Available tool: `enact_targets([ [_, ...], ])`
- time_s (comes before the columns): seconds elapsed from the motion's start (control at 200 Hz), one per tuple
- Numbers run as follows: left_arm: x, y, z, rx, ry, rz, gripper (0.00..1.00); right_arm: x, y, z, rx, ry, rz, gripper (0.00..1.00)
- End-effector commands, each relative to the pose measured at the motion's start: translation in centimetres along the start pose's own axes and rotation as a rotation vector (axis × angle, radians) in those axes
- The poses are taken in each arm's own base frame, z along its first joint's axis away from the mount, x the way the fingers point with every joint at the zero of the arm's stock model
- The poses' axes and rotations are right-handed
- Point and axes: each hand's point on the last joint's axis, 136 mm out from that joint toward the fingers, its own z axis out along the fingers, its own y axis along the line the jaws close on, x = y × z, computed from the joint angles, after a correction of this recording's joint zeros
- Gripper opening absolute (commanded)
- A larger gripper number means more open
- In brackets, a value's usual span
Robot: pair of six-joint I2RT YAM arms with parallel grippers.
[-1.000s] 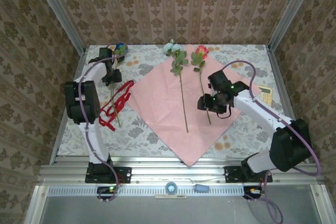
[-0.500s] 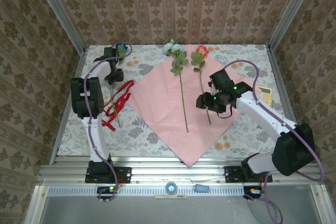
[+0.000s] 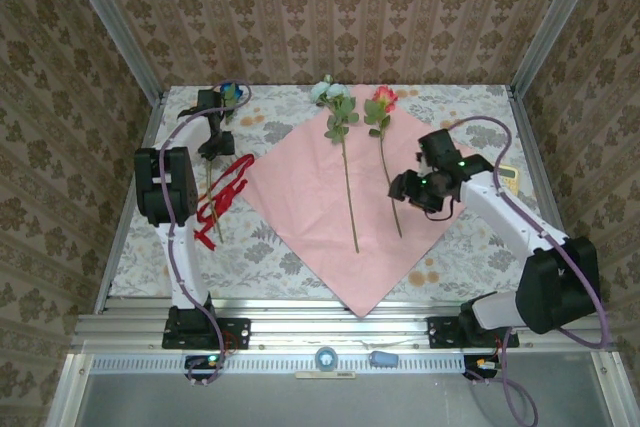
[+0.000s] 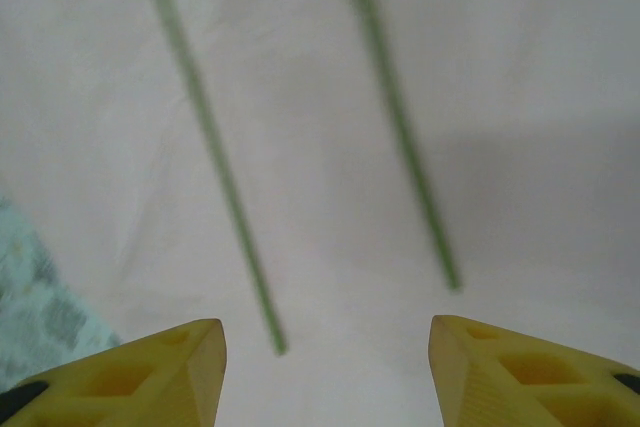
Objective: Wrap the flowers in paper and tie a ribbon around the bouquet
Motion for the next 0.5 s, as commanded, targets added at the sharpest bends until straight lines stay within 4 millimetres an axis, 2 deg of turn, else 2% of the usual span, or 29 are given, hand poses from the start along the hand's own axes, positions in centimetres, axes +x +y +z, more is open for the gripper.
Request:
enact_targets([
  [0.0,-0.8,0.2,-2.3,0.010,-0.033,0.007,0.47,0.9,-4.8,1.7,0.160,0.090,0.076,0.56],
  [0.115,-1.3,0.2,-3.0,0.019,-0.052,0.003,0.47,1.0,-6.8,3.3,0.241,0.156,0.104,0.55],
  [0.225,-1.4,0.4,-3.4,0.016,-0.058,0.000,0.48,1.4,-7.9,4.7,0.295,0.209,0.127,0.51],
  [0.385,-1.6,1.0,-3.3,0.009,-0.059,-0.001,0.48,1.8,-8.8,5.3,0.342,0.241,0.145,0.49],
  [0.495,-1.5,1.1,-2.4,0.018,-0.034,0.002,0.48,1.8,-8.8,5.2,0.341,0.241,0.145,0.49],
])
